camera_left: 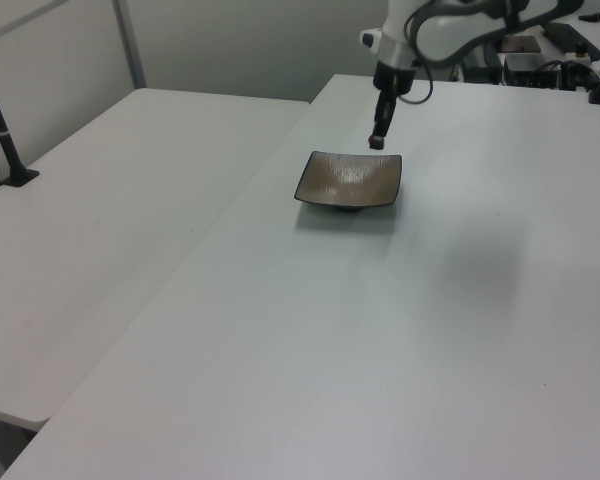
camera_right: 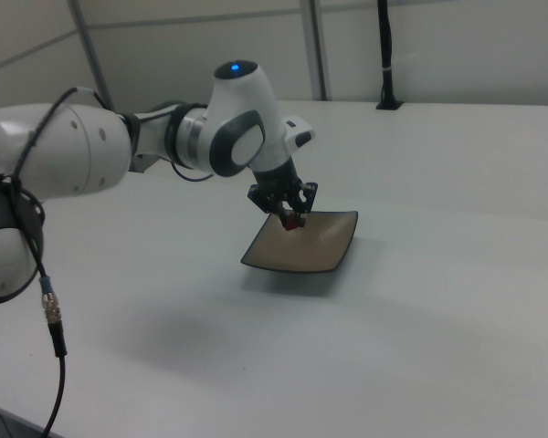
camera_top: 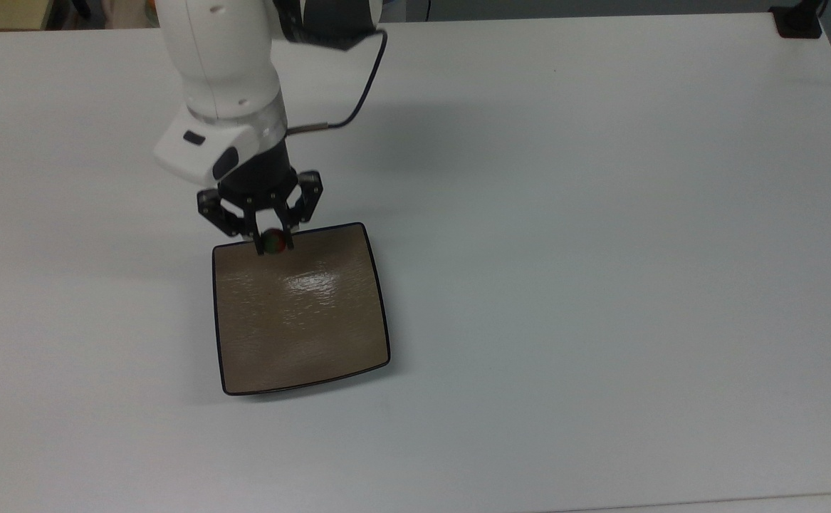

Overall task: Strawberries on a ceramic plate
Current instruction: 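Carry the held strawberry over the brown square plate and lower it, then open the gripper to release the strawberry onto the plate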

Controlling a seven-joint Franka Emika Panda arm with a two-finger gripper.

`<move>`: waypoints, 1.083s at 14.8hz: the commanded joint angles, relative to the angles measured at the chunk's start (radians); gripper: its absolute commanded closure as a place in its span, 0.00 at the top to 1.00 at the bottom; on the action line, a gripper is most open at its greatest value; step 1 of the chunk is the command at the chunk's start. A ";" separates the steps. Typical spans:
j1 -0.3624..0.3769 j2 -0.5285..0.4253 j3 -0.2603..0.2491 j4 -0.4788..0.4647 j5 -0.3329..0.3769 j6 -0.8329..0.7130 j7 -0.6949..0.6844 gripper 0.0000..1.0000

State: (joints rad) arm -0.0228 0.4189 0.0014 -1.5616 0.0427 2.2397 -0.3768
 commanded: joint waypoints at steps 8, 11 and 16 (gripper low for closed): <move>0.033 0.152 0.006 0.015 0.022 0.277 0.042 0.52; 0.037 0.149 0.006 0.015 0.009 0.278 0.039 1.00; 0.050 0.032 0.005 -0.043 0.014 0.148 0.041 1.00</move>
State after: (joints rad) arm 0.0131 0.5551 0.0126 -1.5498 0.0504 2.5003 -0.3463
